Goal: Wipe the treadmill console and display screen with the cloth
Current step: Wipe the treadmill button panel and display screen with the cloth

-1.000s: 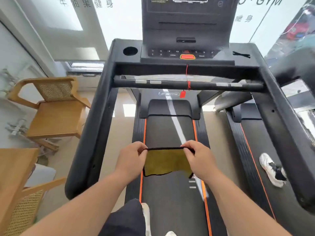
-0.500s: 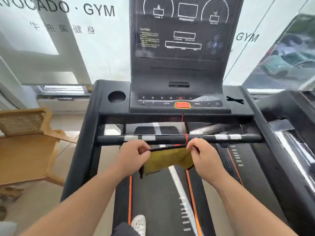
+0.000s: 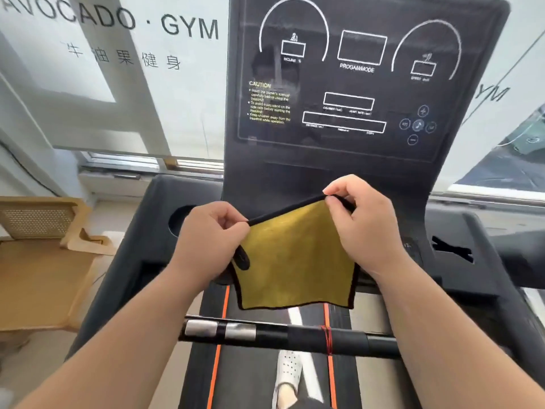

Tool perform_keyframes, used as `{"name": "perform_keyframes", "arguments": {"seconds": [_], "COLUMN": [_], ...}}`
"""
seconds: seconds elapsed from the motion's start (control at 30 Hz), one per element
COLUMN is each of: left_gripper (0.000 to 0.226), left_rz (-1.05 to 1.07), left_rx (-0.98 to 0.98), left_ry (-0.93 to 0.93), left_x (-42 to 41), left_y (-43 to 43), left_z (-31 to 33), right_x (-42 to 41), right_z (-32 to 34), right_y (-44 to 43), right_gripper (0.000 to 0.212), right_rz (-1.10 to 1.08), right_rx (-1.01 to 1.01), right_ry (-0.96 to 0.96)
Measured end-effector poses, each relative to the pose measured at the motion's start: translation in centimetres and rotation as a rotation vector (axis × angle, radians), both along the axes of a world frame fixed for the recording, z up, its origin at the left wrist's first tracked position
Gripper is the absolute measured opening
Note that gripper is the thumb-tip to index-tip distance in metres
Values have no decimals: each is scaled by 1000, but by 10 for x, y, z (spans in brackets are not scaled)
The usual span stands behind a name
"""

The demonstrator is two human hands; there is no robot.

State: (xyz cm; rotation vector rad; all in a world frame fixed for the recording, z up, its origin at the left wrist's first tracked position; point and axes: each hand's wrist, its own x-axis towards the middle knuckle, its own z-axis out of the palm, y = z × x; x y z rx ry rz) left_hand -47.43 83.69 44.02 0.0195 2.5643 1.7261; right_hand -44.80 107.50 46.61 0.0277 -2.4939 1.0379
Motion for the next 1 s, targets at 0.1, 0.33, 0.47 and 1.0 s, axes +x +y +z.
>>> {"name": "perform_keyframes", "arguments": {"seconds": [0.1, 0.33, 0.47, 1.0], "left_gripper": [15, 6, 4, 34], "left_rz": [95, 177, 208, -130], "left_rx": [-173, -604, -685, -604], "left_ry": [5, -12, 67, 370], "left_x": [-28, -58, -47, -34], "left_y": [7, 2, -6, -49], "left_z": [-11, -60, -71, -92], "right_x": [-53, -85, -53, 4], "right_z": [-29, -95, -114, -133], "right_y": [3, -11, -21, -27], "right_gripper": [15, 20, 43, 80], "right_rz": [78, 119, 377, 344], "right_rx": [39, 388, 489, 774], "right_ry": [-52, -95, -81, -515]}}
